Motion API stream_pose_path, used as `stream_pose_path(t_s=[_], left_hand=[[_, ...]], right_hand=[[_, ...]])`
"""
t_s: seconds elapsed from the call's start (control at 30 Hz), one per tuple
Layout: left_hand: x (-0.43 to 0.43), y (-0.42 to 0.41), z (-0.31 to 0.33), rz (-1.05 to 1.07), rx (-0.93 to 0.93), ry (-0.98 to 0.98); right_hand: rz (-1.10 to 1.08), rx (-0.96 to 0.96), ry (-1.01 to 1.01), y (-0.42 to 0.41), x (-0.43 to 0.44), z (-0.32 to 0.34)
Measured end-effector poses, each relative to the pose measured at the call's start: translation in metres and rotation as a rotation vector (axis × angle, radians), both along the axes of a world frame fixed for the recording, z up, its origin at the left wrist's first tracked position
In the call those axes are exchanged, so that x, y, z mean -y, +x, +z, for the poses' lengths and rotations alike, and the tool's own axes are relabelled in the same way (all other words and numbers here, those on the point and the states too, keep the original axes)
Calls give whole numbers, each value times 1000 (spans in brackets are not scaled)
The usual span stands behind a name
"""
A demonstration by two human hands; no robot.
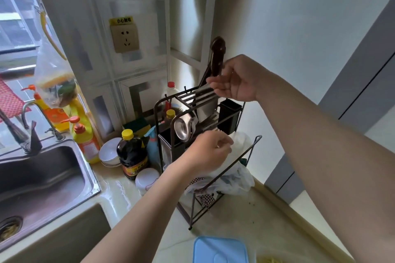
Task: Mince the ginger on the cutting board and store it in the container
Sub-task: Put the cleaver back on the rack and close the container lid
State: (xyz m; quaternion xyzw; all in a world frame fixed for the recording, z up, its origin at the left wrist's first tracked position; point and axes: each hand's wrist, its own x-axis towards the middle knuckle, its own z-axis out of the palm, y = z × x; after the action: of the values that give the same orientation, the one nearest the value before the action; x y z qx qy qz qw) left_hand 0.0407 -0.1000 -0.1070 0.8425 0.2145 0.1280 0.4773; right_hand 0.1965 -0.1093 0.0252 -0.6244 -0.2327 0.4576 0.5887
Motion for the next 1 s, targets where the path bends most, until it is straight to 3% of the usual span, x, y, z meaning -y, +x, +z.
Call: stream_pose_path(t_s=[0.3, 0.5, 0.67, 0.8, 1.0], left_hand=[[49, -29, 1, -5, 81, -65], [91, -51, -83, -53, -132, -154], [104, -63, -184, -99, -473, 150], [132, -74, -241, -223, -690, 324], [164, -65, -266, -343, -720, 676]], right_hand=[[-90, 103, 81, -20, 73, -10], [-159, 0, -49, -61, 176, -115], [-346, -153, -226, -93, 240, -208], [-418, -163, -353, -124, 273, -254], [-259, -63, -561, -159, 292, -300]])
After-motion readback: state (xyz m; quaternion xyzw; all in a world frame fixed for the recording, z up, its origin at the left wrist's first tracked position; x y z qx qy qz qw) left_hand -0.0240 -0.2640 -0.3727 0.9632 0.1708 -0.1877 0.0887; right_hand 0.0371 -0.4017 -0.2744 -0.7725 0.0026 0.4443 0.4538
